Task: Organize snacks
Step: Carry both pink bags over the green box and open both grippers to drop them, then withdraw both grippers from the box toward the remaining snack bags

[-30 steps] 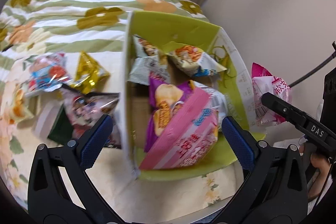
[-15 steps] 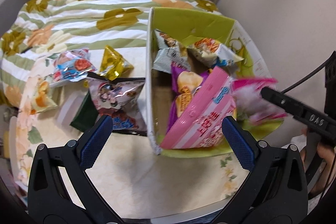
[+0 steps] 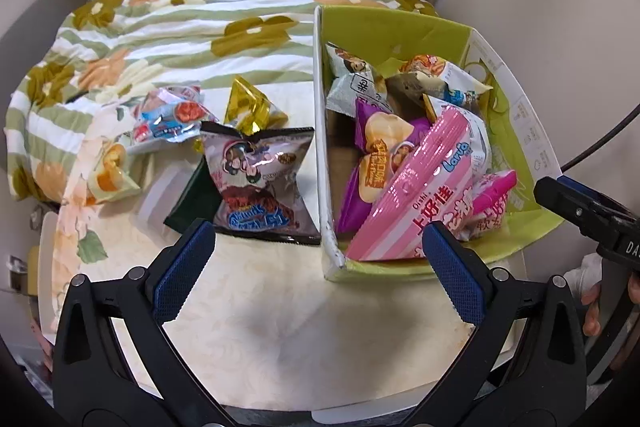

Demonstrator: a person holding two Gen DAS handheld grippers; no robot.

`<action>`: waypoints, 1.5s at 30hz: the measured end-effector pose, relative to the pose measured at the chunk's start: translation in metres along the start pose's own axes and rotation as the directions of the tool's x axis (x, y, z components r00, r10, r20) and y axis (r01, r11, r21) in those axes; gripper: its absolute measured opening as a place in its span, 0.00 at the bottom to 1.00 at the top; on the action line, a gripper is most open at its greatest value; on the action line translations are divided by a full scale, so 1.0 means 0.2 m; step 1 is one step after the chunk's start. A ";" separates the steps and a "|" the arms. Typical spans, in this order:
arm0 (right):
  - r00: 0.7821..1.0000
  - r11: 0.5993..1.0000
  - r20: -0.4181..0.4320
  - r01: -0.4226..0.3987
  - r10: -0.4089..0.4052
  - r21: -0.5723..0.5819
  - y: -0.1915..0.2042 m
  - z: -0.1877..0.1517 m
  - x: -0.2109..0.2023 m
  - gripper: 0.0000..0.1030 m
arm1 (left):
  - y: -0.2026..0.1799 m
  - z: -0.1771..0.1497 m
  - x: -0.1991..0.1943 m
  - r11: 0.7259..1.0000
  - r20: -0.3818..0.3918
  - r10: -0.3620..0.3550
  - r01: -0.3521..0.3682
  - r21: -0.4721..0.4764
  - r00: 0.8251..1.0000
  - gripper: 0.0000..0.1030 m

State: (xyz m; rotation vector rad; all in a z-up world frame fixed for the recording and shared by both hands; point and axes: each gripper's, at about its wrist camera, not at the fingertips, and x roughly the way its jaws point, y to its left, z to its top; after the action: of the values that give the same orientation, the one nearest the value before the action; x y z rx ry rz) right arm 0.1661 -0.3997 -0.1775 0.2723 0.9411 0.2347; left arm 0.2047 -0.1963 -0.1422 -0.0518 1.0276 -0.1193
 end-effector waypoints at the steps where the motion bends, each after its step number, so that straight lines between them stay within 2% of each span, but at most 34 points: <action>1: 1.000 1.000 -0.001 0.002 -0.002 -0.009 0.01 0.00 -0.01 0.99 | 0.00 0.00 -0.01 1.000 0.004 0.000 0.000 -0.002 1.000 1.00; 5: 1.000 0.999 -0.007 0.014 -0.014 -0.047 0.03 0.00 -0.04 1.00 | 0.01 -0.01 -0.08 1.000 0.024 -0.004 0.004 0.011 1.000 1.00; 12: 0.999 0.997 0.040 0.007 -0.003 -0.083 0.13 0.04 -0.10 1.00 | 0.09 -0.02 -0.24 0.999 0.071 0.036 -0.035 -0.004 0.997 1.00; 19: 0.996 0.993 0.084 -0.022 0.032 -0.120 0.30 0.08 -0.15 1.00 | 0.34 -0.07 -0.39 0.994 0.094 0.049 -0.040 -0.098 0.994 1.00; 25: 0.993 0.987 0.109 -0.016 0.034 -0.162 0.53 0.07 -0.15 1.00 | 0.61 -0.06 -0.45 0.988 0.124 0.054 -0.035 -0.147 0.991 1.00; 29: 0.994 0.983 0.107 0.000 0.020 -0.185 0.72 0.05 -0.08 1.00 | 0.82 -0.03 -0.43 0.986 0.117 0.045 -0.025 -0.167 0.992 1.00; 36: 0.997 0.981 0.074 -0.010 0.025 -0.194 1.04 0.02 0.11 1.00 | 1.16 0.05 -0.32 0.985 0.053 0.023 -0.014 -0.173 0.998 1.00; 40: 0.998 0.988 0.065 0.007 0.003 -0.153 1.18 0.01 0.26 1.00 | 1.33 0.11 -0.22 0.987 0.017 0.003 0.000 -0.160 1.000 1.00; 45: 0.994 0.993 0.088 0.069 -0.062 -0.091 1.30 -0.02 0.43 1.00 | 1.47 0.20 -0.05 0.988 -0.029 -0.064 0.059 -0.140 0.998 1.00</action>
State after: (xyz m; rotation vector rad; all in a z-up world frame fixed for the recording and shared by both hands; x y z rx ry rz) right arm 0.1905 -0.1273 -0.1584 0.1636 0.8509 0.2046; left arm 0.2552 0.0971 -0.1418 -0.2087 1.0667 -0.1050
